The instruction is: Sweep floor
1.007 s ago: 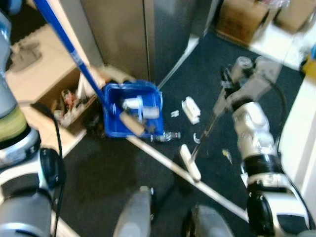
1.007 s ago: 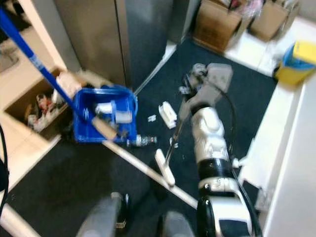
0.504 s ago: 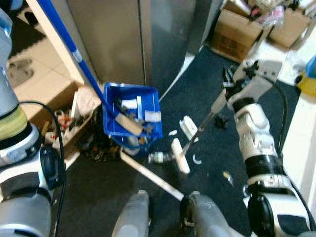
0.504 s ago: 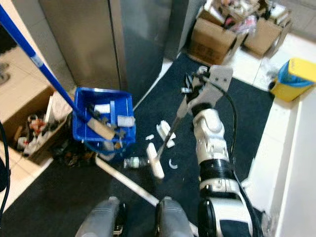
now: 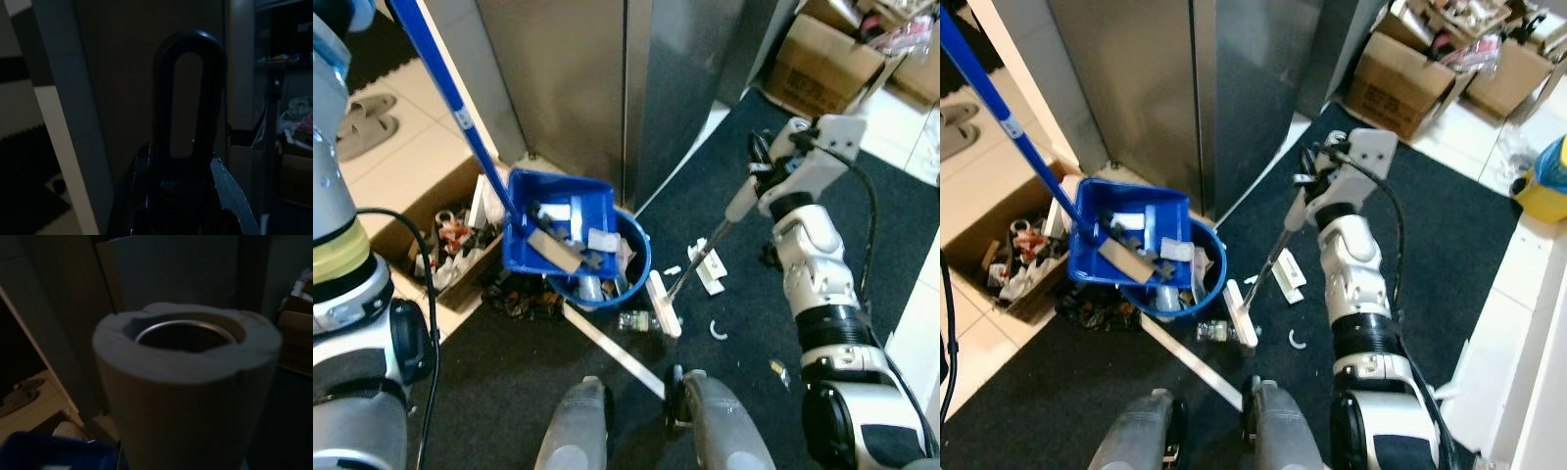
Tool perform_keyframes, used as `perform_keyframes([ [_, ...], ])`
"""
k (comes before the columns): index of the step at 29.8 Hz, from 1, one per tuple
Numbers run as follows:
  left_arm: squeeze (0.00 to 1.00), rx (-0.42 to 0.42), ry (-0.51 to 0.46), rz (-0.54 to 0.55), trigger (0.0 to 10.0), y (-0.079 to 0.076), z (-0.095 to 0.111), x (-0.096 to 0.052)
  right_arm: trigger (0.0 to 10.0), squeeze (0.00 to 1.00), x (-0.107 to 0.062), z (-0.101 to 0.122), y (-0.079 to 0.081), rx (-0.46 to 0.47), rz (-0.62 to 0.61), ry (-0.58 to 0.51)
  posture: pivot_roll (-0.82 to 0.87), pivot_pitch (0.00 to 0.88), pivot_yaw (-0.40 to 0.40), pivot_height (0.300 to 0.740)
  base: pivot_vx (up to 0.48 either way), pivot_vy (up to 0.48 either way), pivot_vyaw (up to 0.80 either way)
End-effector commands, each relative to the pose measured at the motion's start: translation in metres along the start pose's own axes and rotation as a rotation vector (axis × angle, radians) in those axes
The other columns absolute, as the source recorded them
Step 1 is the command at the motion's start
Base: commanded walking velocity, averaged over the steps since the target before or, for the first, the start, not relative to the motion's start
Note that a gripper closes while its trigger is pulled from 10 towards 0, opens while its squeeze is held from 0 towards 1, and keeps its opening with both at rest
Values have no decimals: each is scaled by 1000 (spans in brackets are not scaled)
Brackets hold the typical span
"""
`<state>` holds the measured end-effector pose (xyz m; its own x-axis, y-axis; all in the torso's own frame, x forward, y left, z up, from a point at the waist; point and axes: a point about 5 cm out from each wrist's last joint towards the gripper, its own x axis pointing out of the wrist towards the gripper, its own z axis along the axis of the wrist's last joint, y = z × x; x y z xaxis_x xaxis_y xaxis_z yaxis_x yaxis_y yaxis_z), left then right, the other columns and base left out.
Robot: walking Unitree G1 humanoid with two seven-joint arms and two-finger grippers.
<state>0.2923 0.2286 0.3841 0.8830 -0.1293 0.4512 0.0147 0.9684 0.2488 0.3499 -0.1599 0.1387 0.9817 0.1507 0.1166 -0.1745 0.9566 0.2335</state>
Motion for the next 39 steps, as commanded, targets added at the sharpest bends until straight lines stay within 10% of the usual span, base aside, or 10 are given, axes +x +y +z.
perform_keyframes([
  [1, 0, 84, -74, -17, 10000, 1, 16, -4, 10000, 0, -3, 1, -6, -1, -23, -16, 70, 82, -1, 740, 0, 0, 0],
  [15, 0, 272, -15, -53, 10000, 15, -14, 7, 10000, 0, -4, 0, -5, 0, -22, -15, 72, 85, -1, 740, 0, 0, 0],
  [39, 0, 367, -200, -263, 10000, -33, -30, 42, 10000, 0, -6, 2, -7, -7, -27, -20, 38, 94, 2, 740, 0, 0, 0],
])
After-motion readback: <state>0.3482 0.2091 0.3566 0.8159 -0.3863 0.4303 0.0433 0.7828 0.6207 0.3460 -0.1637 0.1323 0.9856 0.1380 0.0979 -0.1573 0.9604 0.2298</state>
